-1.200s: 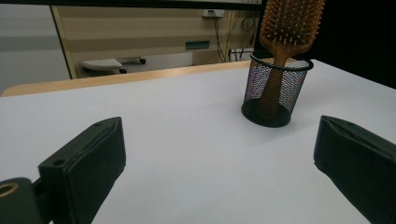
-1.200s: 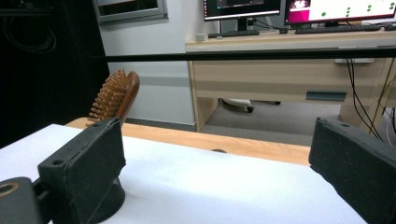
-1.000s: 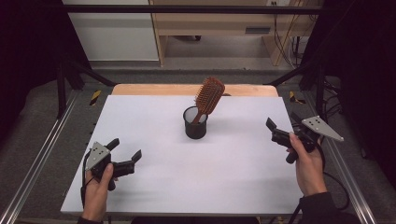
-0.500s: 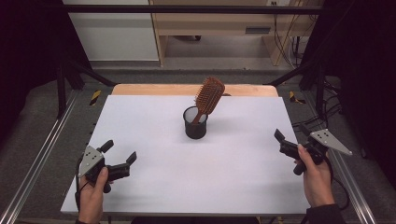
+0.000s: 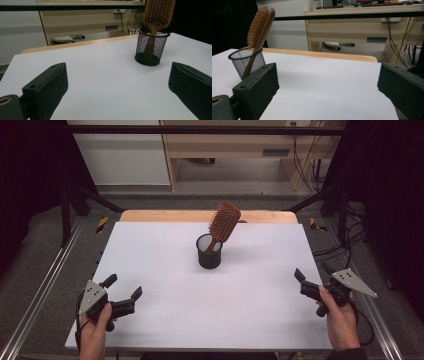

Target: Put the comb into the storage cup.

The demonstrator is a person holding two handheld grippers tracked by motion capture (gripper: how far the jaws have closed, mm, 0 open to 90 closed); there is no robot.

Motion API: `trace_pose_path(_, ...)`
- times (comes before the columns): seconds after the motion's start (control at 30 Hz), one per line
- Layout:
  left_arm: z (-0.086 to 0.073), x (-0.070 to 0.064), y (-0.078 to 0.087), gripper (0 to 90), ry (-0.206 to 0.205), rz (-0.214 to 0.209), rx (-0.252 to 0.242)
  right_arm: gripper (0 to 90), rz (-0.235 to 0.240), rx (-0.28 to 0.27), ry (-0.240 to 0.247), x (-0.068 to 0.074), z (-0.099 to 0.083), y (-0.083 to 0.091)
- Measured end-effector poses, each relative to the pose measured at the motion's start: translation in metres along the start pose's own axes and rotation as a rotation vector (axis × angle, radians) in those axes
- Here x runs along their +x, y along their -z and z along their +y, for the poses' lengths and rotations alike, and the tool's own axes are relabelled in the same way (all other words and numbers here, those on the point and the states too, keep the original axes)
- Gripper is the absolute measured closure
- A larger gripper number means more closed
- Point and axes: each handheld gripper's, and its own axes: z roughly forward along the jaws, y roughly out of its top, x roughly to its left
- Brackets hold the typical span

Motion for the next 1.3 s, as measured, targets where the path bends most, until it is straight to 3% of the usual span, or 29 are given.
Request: trace_pose_path(1.3, -0.003, 0.000, 0.001, 2.6, 0.010, -0.020, -0.001, 3.5, 0.074, 0.060, 0.019, 0.022, -0.041, 0.000)
